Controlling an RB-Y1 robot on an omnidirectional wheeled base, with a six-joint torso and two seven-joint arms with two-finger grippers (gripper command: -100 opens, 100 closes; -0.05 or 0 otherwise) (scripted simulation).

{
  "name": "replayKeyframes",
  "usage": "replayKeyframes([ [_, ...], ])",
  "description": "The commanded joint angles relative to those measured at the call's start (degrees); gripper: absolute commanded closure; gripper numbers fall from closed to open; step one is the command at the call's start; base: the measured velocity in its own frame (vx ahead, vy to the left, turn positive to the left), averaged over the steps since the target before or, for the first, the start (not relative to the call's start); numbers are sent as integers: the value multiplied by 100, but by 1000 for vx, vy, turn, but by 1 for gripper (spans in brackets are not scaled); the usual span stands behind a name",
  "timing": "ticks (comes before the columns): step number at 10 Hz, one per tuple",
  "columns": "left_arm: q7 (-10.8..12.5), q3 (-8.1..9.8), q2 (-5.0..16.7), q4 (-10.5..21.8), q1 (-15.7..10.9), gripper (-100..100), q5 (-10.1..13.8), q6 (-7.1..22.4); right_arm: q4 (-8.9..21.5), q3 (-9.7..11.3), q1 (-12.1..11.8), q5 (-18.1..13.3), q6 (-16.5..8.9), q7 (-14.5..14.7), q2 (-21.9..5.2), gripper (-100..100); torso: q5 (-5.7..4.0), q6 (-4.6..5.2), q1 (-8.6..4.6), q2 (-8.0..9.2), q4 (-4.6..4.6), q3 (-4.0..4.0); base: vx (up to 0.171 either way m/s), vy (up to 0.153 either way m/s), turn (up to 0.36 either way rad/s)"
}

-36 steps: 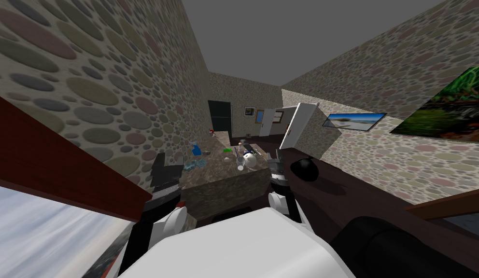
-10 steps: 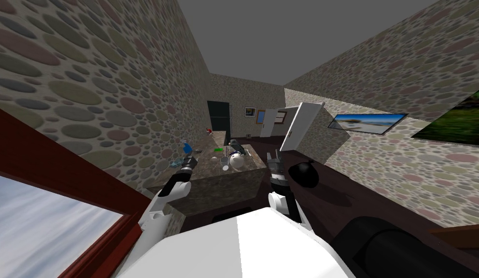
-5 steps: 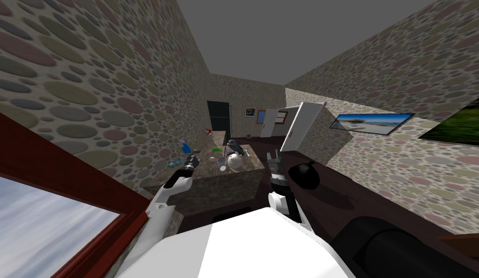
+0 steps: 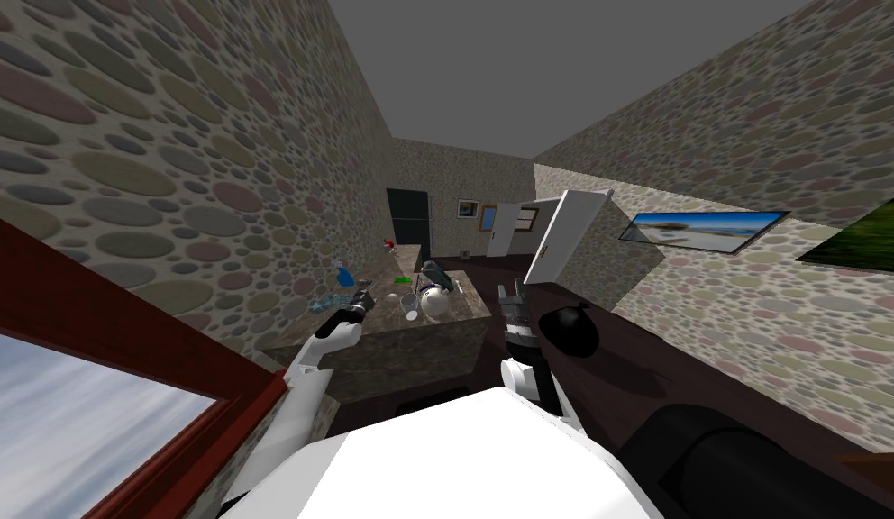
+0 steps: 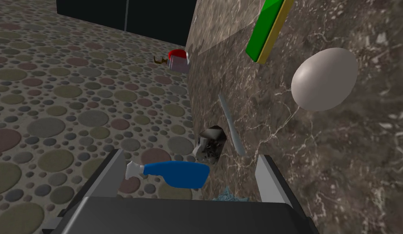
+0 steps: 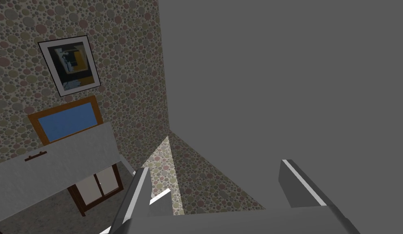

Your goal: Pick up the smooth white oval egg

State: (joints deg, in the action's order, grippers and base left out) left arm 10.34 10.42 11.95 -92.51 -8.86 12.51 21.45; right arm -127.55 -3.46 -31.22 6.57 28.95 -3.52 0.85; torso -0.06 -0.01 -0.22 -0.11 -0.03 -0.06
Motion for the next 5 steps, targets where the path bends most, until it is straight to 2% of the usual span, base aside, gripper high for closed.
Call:
replayKeyframes([
  [1, 38, 14, 43, 95, -98, -100, 33, 256, 0, 0, 0, 0, 0, 0, 0, 0, 0, 0, 0, 0, 0, 0, 14, -55, 16],
  [2, 94, 30, 106, 335, -305, -100, 75, 429, 0, 0, 0, 0, 0, 0, 0, 0, 0, -1, 3, 1, 0, 1, 14, -76, 35],
  [3, 94, 30, 106, 335, -305, -100, 75, 543, 0, 0, 0, 0, 0, 0, 0, 0, -1, 0, -3, 0, 0, 0, 15, -60, 17],
  [4, 146, 40, 172, 567, -510, -100, 115, 746, 0, 0, 0, 0, 0, 0, 0, 0, 0, -1, 2, 1, 0, 1, 24, -52, 26],
  [5, 146, 40, 172, 573, -510, -100, 115, 825, 0, 0, 0, 0, 0, 0, 0, 0, 1, -1, 4, -2, 0, -1, 17, -52, 16],
])
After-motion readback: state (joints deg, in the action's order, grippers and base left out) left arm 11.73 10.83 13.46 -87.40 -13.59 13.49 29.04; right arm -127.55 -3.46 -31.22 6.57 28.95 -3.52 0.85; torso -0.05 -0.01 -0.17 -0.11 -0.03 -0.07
